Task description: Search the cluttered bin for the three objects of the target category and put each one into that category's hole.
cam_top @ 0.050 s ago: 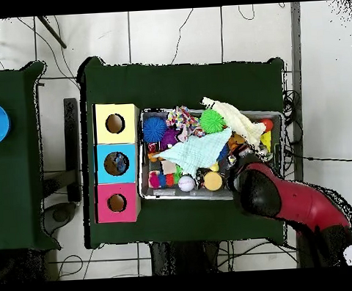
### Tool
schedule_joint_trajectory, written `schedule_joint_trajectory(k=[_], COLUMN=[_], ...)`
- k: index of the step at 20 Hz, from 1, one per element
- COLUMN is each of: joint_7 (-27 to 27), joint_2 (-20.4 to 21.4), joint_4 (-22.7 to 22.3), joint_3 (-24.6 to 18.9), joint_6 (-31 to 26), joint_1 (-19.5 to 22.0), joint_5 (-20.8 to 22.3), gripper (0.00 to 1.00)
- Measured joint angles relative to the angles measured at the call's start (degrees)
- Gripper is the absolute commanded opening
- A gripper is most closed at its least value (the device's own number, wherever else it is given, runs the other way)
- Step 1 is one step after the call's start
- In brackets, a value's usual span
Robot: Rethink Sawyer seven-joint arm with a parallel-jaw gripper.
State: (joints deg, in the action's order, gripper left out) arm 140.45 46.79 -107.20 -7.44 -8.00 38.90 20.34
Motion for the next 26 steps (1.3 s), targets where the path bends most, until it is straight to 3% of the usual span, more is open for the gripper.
schedule_joint_trajectory(k=[4,5,11,26], joint_7=[0.0,0.0,0.0,0.0], joint_2=[0.24,-0.14,-0.76,-6.8], joint_4=[0.7,1.48,2.35,2.89], joint_3=[0.0,-0.01,-0.41,-0.25], joint_6=[-0.01,-0.01,0.01,2.36], joint_1=[-0.71,-1.8,-2.49,-2.46], joint_5=[0.03,0.04,0.03,0.86], gripper=[0.0,1.0,1.0,1.0])
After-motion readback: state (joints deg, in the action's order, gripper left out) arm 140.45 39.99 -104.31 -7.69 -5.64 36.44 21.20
